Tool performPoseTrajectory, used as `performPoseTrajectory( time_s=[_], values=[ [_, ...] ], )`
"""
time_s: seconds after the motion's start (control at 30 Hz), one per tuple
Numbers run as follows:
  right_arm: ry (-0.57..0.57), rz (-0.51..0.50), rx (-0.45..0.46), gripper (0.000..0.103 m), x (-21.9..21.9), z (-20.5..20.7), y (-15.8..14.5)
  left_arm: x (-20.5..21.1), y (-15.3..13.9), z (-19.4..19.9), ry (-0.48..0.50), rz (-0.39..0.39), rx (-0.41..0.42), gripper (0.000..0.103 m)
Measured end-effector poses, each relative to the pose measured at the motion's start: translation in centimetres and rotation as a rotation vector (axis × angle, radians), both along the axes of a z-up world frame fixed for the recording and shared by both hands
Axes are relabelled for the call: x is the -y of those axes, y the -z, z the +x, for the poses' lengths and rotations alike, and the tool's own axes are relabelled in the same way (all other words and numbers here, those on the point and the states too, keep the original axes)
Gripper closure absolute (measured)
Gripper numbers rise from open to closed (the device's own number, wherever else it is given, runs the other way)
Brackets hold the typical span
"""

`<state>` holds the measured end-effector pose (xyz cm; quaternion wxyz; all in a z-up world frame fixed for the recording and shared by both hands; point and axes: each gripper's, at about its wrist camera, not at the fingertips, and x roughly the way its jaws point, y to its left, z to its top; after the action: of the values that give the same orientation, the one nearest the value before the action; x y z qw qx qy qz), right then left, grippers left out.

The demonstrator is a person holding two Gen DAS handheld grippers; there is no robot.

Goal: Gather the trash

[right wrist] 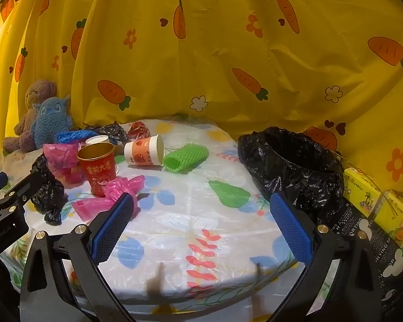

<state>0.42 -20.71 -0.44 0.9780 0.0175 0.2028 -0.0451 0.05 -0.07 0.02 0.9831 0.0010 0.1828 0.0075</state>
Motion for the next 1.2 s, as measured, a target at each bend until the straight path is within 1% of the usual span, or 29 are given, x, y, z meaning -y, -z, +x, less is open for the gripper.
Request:
performPoseTrajectory(
  time_s=[0.1, 0.13, 0.27, 0.3, 1.2],
  values=[
    [0.000, 0.003, 0.004, 0.005, -0.1, -0.2, 0.1, 0.3, -0.1, 0.1, -0.013, 0.008, -0.001, 0.011],
    [0.000, 0.004, 0.003, 0.005, -0.1, -0.2, 0.1, -0.7, 0.2, -0.2, -0.002, -0.032, 0.007, 0.011],
    [-0.001, 0.004, 0.002, 0.005, -0.2, 0.0, -0.3, -1.4, 0.2, -0.3, -0.005, -0.036, 0.009, 0.011],
    [0.000, -0.012, 0.010, 0.005, -0.5, -0.3, -0.2, -0.7, 0.0, -0.3, 0.003, -0.021, 0.009, 0.011],
    [-0.001, -0.016, 0.017, 0.005, -0.4, 0.0, -0.5, -0.6, 0.1, -0.1, 0.000, -0.026, 0.003, 0.011]
  ],
)
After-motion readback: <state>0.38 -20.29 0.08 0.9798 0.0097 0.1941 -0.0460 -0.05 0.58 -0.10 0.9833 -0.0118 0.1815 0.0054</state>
